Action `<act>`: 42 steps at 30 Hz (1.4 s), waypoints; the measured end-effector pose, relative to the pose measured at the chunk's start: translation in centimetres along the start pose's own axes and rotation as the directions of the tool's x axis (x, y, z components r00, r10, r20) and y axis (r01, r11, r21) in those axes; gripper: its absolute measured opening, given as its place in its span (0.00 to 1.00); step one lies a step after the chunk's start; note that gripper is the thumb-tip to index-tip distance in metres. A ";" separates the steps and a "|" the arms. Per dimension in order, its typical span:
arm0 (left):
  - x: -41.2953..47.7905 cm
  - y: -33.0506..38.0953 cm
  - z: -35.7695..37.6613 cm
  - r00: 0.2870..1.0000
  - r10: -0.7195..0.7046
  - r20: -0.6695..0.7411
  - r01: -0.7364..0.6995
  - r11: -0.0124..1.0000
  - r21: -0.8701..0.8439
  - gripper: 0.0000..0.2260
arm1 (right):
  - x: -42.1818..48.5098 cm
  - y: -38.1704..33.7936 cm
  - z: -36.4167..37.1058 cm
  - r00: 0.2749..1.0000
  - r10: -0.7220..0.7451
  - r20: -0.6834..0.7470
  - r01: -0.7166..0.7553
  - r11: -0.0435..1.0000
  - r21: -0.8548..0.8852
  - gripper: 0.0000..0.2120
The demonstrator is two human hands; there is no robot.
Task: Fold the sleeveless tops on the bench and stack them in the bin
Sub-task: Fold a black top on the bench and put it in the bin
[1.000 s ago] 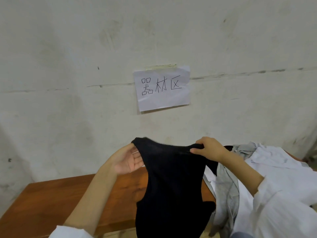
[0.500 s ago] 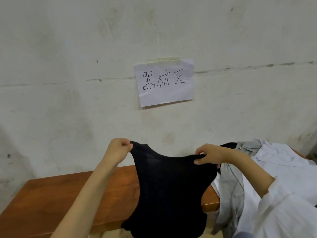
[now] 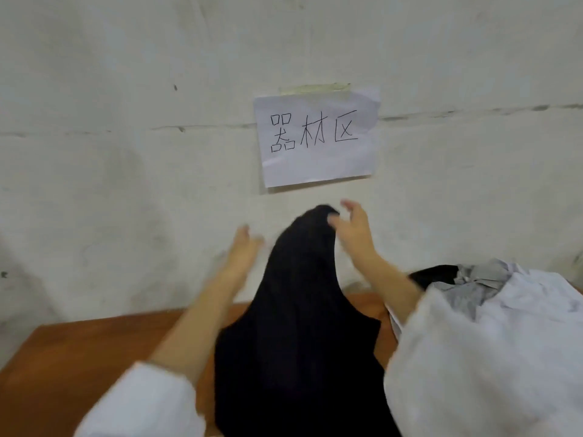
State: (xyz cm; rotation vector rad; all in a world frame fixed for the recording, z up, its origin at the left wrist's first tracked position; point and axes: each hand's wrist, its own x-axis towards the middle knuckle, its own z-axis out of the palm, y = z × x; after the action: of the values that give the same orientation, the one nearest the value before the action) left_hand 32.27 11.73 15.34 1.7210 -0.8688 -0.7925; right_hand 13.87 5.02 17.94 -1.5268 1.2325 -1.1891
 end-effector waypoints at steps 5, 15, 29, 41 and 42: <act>-9.1 -16.4 6.3 0.999 -0.048 -0.023 0.053 0.916 0.398 0.26 | -12.7 15.7 3.0 0.933 0.278 0.231 -0.116 0.836 -0.537 0.27; -6.9 -22.7 0.4 0.992 0.095 -0.079 0.022 0.498 0.867 0.50 | -11.2 21.4 -0.6 0.934 0.253 0.252 0.111 0.464 -0.879 0.53; -3.3 -22.1 -0.8 0.970 0.099 -0.220 0.132 0.544 0.829 0.31 | -6.7 21.4 1.8 0.967 0.187 0.171 0.063 0.477 -0.876 0.36; -4.1 -24.3 -4.8 0.956 0.126 -0.267 0.074 0.774 0.629 0.20 | -7.8 21.6 -0.1 0.969 0.178 0.174 0.058 0.519 -0.853 0.34; -3.9 -24.3 -5.0 0.961 0.143 -0.237 0.055 0.740 0.670 0.20 | -7.5 21.8 -0.4 0.964 0.181 0.195 0.080 0.502 -0.861 0.35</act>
State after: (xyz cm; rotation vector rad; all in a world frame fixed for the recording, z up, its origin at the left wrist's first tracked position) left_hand 38.77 23.10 -6.11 2.3644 -1.0742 -0.1706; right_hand 8.46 8.38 -4.26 -2.2452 1.8008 -0.2013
